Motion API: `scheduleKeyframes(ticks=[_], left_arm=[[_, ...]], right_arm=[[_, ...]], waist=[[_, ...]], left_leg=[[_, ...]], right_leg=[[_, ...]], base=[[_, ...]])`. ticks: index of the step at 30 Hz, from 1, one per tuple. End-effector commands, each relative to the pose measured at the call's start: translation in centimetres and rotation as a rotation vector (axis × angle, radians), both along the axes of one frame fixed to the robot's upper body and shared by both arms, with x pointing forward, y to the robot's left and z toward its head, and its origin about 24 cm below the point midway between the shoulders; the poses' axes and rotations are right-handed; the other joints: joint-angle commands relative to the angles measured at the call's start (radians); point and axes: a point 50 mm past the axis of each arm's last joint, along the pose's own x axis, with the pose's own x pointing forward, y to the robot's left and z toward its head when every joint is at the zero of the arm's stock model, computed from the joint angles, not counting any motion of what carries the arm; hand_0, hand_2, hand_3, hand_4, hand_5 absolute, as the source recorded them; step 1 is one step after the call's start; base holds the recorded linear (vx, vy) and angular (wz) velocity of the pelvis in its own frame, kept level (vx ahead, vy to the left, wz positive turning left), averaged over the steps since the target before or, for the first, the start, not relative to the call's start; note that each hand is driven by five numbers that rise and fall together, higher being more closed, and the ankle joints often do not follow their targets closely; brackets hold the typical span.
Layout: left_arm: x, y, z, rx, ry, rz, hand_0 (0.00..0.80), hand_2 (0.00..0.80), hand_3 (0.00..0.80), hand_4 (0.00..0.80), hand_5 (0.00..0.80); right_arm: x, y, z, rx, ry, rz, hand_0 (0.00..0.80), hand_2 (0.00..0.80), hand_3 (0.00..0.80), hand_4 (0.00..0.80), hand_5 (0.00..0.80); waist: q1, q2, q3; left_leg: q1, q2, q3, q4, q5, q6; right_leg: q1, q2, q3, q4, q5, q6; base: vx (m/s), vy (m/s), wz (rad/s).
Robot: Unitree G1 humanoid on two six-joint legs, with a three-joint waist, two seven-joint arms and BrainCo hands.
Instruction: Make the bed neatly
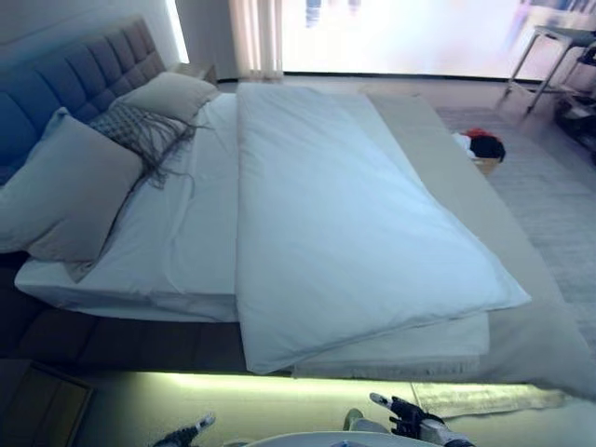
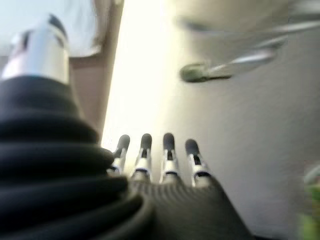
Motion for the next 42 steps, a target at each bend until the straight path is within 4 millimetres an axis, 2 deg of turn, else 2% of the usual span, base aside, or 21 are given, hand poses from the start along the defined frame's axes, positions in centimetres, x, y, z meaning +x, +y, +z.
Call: scheduleKeyframes(ticks=[1, 3, 4, 5, 6, 7, 8, 10, 12, 14, 17, 21, 26, 29, 35, 42], left_arm=[[2.2, 0.2, 0.2, 0.023, -0.062, 0.009, 0.000, 0.000, 0.000, 0.000, 0.000], [1.8, 0.0, 0.1, 0.014, -0.059, 0.008, 0.000, 0.000, 0.000, 0.000, 0.000], [1.8, -0.2, 0.1, 0.006, -0.067, 0.006, 0.000, 0.000, 0.000, 0.000, 0.000], [1.9, -0.3, 0.1, -0.004, -0.071, -0.002, 0.000, 0.000, 0.000, 0.000, 0.000], [2.3, -0.6, 0.1, -0.019, -0.078, -0.022, 0.000, 0.000, 0.000, 0.000, 0.000], [2.4, -0.8, 0.1, -0.026, -0.077, -0.037, 0.000, 0.000, 0.000, 0.000, 0.000], [3.2, -0.9, 0.1, -0.039, -0.080, -0.081, 0.000, 0.000, 0.000, 0.000, 0.000], [4.0, -1.0, 0.2, -0.026, -0.105, -0.105, 0.000, 0.000, 0.000, 0.000, 0.000], [5.8, -0.4, 0.7, -0.009, -0.157, -0.099, 0.000, 0.000, 0.000, 0.000, 0.000], [6.7, -0.1, 0.9, 0.008, -0.175, -0.110, 0.000, 0.000, 0.000, 0.000, 0.000], [7.6, 0.3, 1.3, 0.017, -0.196, -0.108, 0.000, 0.000, 0.000, 0.000, 0.000], [9.7, 0.1, 1.8, -0.005, -0.270, -0.079, 0.000, 0.000, 0.000, 0.000, 0.000], [11.8, -0.8, 2.3, -0.039, -0.357, -0.053, 0.000, 0.000, 0.000, 0.000, 0.000], [13.5, -1.3, 2.9, -0.066, -0.424, -0.033, 0.000, 0.000, 0.000, 0.000, 0.000], [16.8, -1.8, 4.5, -0.105, -0.565, 0.026, 0.000, 0.000, 0.000, 0.000, 0.000], [19.5, -1.8, 6.1, -0.119, -0.644, 0.063, 0.000, 0.000, 0.000, 0.000, 0.000]], right_arm=[[1.4, 0.5, 0.2, 0.073, -0.049, -0.090, 0.000, 0.000, 0.000, 0.000, 0.000], [1.9, 0.5, 0.4, 0.123, -0.094, -0.158, 0.000, 0.000, 0.000, 0.000, 0.000], [2.4, 0.5, 0.6, 0.172, -0.141, -0.207, 0.000, 0.000, 0.000, 0.000, 0.000], [3.0, 0.6, 0.8, 0.213, -0.174, -0.254, 0.000, 0.000, 0.000, 0.000, 0.000], [3.8, 0.6, 1.1, 0.238, -0.213, -0.291, 0.000, 0.000, 0.000, 0.000, 0.000], [4.1, 0.5, 1.2, 0.249, -0.231, -0.303, 0.000, 0.000, 0.000, 0.000, 0.000], [5.9, 0.4, 1.8, 0.284, -0.301, -0.344, 0.000, 0.000, 0.000, 0.000, 0.000], [7.5, 0.2, 2.6, 0.318, -0.370, -0.402, 0.000, 0.000, 0.000, 0.000, 0.000], [9.8, -0.2, 3.8, 0.357, -0.459, -0.445, 0.000, 0.000, 0.000, 0.000, 0.000], [11.1, -0.3, 4.5, 0.384, -0.513, -0.466, 0.000, 0.000, 0.000, 0.000, 0.000], [14.0, -0.3, 6.2, 0.418, -0.605, -0.472, 0.000, 0.000, 0.000, 0.000, 0.000], [17.5, -1.4, 9.0, 0.458, -0.702, -0.507, 0.000, 0.000, 0.000, 0.000, 0.000], [19.7, -3.2, 11.6, 0.460, -0.788, -0.539, 0.000, 0.000, 0.000, 0.000, 0.000], [20.9, -4.9, 13.4, 0.417, -0.824, -0.539, 0.000, 0.000, 0.000, 0.000, 0.000], [22.1, -7.9, 16.1, 0.321, -0.821, -0.559, 0.000, 0.000, 0.000, 0.000, 0.000], [23.2, -9.0, 18.1, 0.288, -0.833, -0.584, 0.000, 0.000, 0.000, 0.000, 0.000]], waist=[[-0.005, -0.017, 0.012], [-0.001, -0.014, 0.018], [0.009, -0.013, 0.026], [0.012, -0.014, 0.029], [0.010, -0.010, 0.032], [0.011, -0.008, 0.032], [0.007, 0.002, 0.050], [-0.009, 0.012, 0.072], [-0.013, 0.016, 0.113], [-0.011, 0.014, 0.136], [-0.009, 0.020, 0.174], [-0.011, 0.038, 0.217], [-0.023, 0.065, 0.266], [-0.028, 0.080, 0.299], [-0.033, 0.101, 0.357], [-0.031, 0.115, 0.420]], left_leg=[[-0.057, -0.041, -0.003, 0.093, -0.018, 0.041], [-0.070, -0.044, -0.014, 0.142, -0.005, 0.026], [-0.106, -0.040, -0.048, 0.192, 0.029, 0.008], [-0.129, -0.022, -0.064, 0.193, 0.050, -0.005], [-0.141, 0.015, -0.060, 0.152, 0.054, -0.013], [-0.143, 0.024, -0.056, 0.138, 0.054, -0.014], [-0.149, 0.028, -0.068, 0.105, 0.042, -0.004], [-0.151, 0.043, -0.050, 0.104, 0.033, -0.009], [-0.176, 0.039, -0.041, 0.121, 0.008, -0.005], [-0.210, 0.035, -0.028, 0.149, -0.003, -0.001], [-0.270, 0.030, -0.024, 0.214, -0.029, 0.003], [-0.352, 0.035, -0.026, 0.285, -0.042, -0.004], [-0.431, 0.033, -0.035, 0.347, -0.048, -0.011], [-0.498, 0.031, -0.040, 0.395, -0.056, -0.013], [-0.627, 0.026, -0.055, 0.491, -0.076, -0.012], [-0.776, 0.025, -0.076, 0.590, -0.093, -0.005]], right_leg=[[0.050, -0.034, -0.036, -0.029, -0.002, 0.046], [0.071, -0.021, -0.036, -0.034, -0.016, 0.033], [0.089, -0.013, -0.027, -0.046, -0.021, 0.025], [0.089, -0.015, -0.017, -0.049, -0.025, 0.024], [0.076, -0.027, -0.010, -0.044, -0.028, 0.030], [0.070, -0.032, -0.007, -0.040, -0.029, 0.032], [0.009, -0.062, -0.004, 0.015, -0.028, 0.051], [-0.077, -0.093, 0.007, 0.074, -0.018, 0.071], [-0.157, -0.131, 0.007, 0.108, 0.007, 0.091], [-0.181, -0.148, 0.003, 0.106, 0.026, 0.102], [-0.219, -0.165, 0.013, 0.120, 0.031, 0.108], [-0.271, -0.183, 0.031, 0.153, 0.021, 0.101], [-0.337, -0.194, 0.059, 0.210, -0.006, 0.087], [-0.390, -0.199, 0.076, 0.248, -0.019, 0.080], [-0.495, -0.195, 0.108, 0.314, -0.044, 0.075], [-0.616, -0.181, 0.142, 0.401, -0.074, 0.059]], base=[[0.162, -0.006, -0.06], [0.126, 0.002, 0.01], [0.079, 0.032, 0.06], [0.024, 0.115, 0.07], [-0.012, 0.149, 0.02], [-0.062, 0.217, -0.03], [-0.067, 0.189, -0.03], [-0.146, 0.166, -0.13], [-0.246, 0.084, -0.18], [-0.168, 0.030, 0.10], [-0.127, 0.039, 0.09], [-0.132, 0.065, 0.01], [-0.092, 0.084, -0.02], [-0.103, 0.065, 0.02], [-0.098, 0.030, -0.03], [-0.086, -0.025, -0.01]])
